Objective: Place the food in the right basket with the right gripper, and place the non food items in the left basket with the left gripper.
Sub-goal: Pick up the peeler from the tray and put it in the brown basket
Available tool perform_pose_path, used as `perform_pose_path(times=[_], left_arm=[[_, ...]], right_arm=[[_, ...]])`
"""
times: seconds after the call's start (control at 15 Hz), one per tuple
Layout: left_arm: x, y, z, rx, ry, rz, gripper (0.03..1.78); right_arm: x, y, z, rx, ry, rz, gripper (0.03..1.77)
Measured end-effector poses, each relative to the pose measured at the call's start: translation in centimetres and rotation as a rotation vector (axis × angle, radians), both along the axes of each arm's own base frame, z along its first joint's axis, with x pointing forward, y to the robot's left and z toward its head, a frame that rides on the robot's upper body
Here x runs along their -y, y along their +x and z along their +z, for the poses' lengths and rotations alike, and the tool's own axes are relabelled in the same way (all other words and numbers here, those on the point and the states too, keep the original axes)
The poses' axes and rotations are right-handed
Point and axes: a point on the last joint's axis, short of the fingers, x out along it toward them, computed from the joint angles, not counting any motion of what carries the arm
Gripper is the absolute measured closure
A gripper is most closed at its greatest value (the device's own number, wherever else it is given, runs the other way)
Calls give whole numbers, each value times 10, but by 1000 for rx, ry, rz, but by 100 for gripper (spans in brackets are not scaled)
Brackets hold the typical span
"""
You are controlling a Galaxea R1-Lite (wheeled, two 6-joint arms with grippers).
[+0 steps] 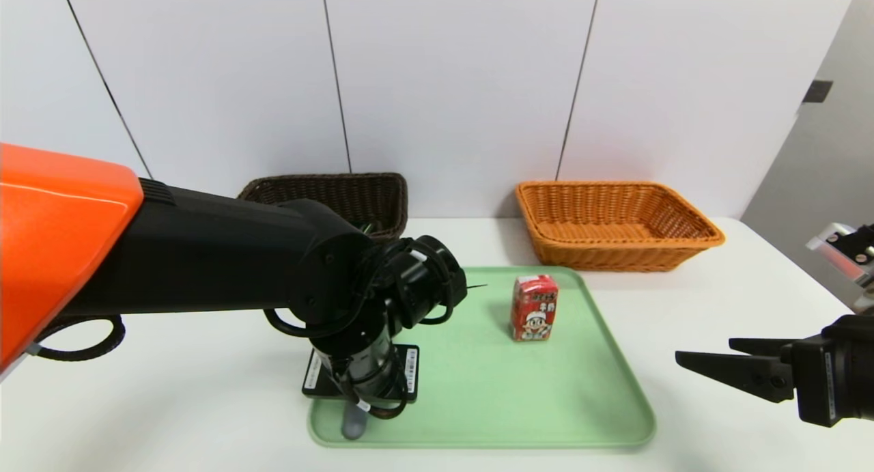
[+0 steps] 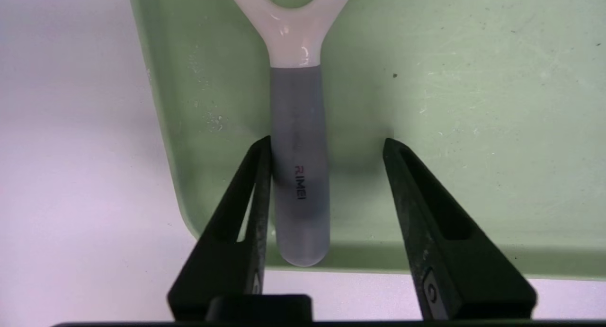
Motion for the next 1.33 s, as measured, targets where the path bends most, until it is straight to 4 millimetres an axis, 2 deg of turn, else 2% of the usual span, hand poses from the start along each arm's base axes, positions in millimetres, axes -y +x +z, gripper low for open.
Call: perform_pose_path(times=[0.07,0.13,0.47,0.6,0.87,1.13,1.33], left_arm=[[0,0,0,-1,0,1,118],[0,0,0,0,0,0,153],[-1,0,2,8,0,1,153],[-2,-2,9,27,-13,-2,153],[-7,-8,49,130,-94,-46,153],[-17,-19,86,232,-134,-178,153],[-32,-13,106,347,-120,-285,153]], right_arm=[[0,0,0,1,0,0,10],[0,0,0,0,0,0,10],[0,-1,0,1,1,0,10],[0,-1,0,2,1,1,10],[0,-1,0,1,0,1,10],[0,-2,0,3,0,1,10],[0,-2,0,3,-1,1,10]])
